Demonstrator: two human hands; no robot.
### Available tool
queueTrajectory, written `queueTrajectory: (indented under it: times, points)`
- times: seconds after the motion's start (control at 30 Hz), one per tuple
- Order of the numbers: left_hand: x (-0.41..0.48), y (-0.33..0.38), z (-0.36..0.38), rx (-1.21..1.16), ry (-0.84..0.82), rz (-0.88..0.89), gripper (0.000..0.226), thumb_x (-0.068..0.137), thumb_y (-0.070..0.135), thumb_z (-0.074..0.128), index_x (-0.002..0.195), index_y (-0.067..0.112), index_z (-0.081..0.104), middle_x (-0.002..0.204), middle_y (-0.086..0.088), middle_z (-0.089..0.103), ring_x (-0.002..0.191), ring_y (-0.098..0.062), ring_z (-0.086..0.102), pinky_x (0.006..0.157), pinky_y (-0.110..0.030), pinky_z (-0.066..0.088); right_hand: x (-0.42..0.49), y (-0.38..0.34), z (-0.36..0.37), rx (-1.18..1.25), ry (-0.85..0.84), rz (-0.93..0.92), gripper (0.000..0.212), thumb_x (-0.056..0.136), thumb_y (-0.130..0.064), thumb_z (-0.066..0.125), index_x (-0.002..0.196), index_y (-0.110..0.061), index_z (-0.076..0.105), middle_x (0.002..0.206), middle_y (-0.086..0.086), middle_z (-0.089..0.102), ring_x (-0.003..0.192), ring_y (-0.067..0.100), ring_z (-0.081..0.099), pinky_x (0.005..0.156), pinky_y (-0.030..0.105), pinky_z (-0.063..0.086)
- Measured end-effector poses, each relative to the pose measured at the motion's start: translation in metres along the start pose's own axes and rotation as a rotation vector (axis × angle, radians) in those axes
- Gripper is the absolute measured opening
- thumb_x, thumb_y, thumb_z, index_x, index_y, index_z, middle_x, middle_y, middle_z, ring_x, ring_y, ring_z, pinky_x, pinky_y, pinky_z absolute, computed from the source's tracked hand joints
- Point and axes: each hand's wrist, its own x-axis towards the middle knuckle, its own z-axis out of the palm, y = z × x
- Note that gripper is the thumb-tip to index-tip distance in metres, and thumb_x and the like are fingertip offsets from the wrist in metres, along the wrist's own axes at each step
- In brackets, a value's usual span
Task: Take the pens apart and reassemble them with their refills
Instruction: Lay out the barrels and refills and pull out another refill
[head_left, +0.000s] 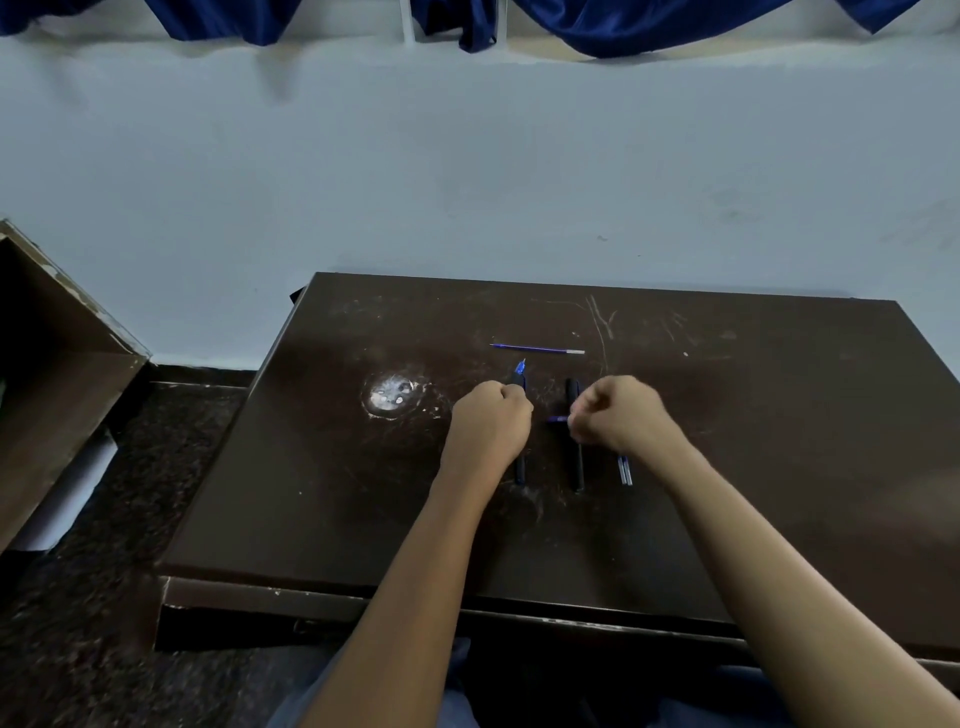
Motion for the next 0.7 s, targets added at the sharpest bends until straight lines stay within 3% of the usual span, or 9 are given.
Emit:
queueTrajectory:
  times: [0.07, 0.23, 0.4, 0.57, 0.63, 0.7]
  points:
    - [0.0, -0.001, 0.001, -0.014, 0.003, 0.013, 0.033, 0.097, 0.018, 0.034, 0.107, 0.008, 0.065, 0.082, 0.001, 0.055, 0.058, -0.005, 0.041, 0.049, -0.019, 0.028, -0.004, -0.001, 0.011, -0.162, -0.043, -0.082, 0.004, 0.08, -0.009, 0.067, 0.08, -0.012, 0.069, 0.087, 0.004, 0.071, 0.083, 0.018, 0.067, 0.078, 0.029, 0.055]
    - [0.001, -0.008, 0.003, -0.13, 0.03, 0.038, 0.027, 0.095, 0.025, 0.037, 0.094, 0.019, 0.063, 0.076, 0.006, 0.055, 0.059, -0.008, 0.046, 0.059, -0.026, 0.037, -0.009, -0.001, 0.022, -0.425, -0.098, -0.161, 0.007, 0.081, -0.019, 0.069, 0.087, -0.017, 0.066, 0.099, 0.006, 0.068, 0.095, 0.025, 0.064, 0.081, 0.037, 0.053]
    - [0.004, -0.007, 0.003, -0.045, 0.02, 0.018, 0.036, 0.099, 0.026, 0.031, 0.107, 0.011, 0.063, 0.098, -0.005, 0.065, 0.065, -0.005, 0.047, 0.055, -0.023, 0.034, -0.009, 0.001, 0.025, -0.525, -0.164, -0.168, 0.013, 0.081, -0.019, 0.069, 0.093, -0.015, 0.066, 0.103, 0.007, 0.067, 0.097, 0.026, 0.063, 0.083, 0.04, 0.054]
    - [0.004, -0.008, 0.003, -0.024, 0.01, 0.027, 0.034, 0.099, 0.02, 0.032, 0.109, 0.01, 0.062, 0.102, -0.007, 0.065, 0.062, -0.004, 0.045, 0.051, -0.019, 0.031, -0.006, 0.001, 0.027, -0.554, -0.242, -0.152, 0.021, 0.08, -0.018, 0.072, 0.099, -0.011, 0.067, 0.104, 0.009, 0.066, 0.096, 0.027, 0.063, 0.086, 0.043, 0.055]
    - [0.006, -0.011, 0.005, -0.054, 0.011, 0.045, 0.032, 0.099, 0.025, 0.033, 0.104, 0.013, 0.062, 0.095, -0.005, 0.063, 0.062, -0.006, 0.047, 0.052, -0.022, 0.035, -0.005, 0.001, 0.023, -0.502, -0.238, -0.144, 0.019, 0.079, -0.016, 0.072, 0.096, -0.01, 0.068, 0.1, 0.006, 0.067, 0.095, 0.024, 0.064, 0.084, 0.037, 0.054]
    - [0.007, -0.013, 0.006, -0.079, 0.006, 0.053, 0.03, 0.098, 0.029, 0.036, 0.099, 0.016, 0.062, 0.09, -0.003, 0.063, 0.062, -0.009, 0.049, 0.051, -0.025, 0.037, -0.003, -0.002, 0.017, -0.292, -0.154, -0.131, 0.011, 0.08, -0.013, 0.07, 0.089, -0.01, 0.071, 0.092, 0.003, 0.068, 0.089, 0.016, 0.063, 0.077, 0.027, 0.05]
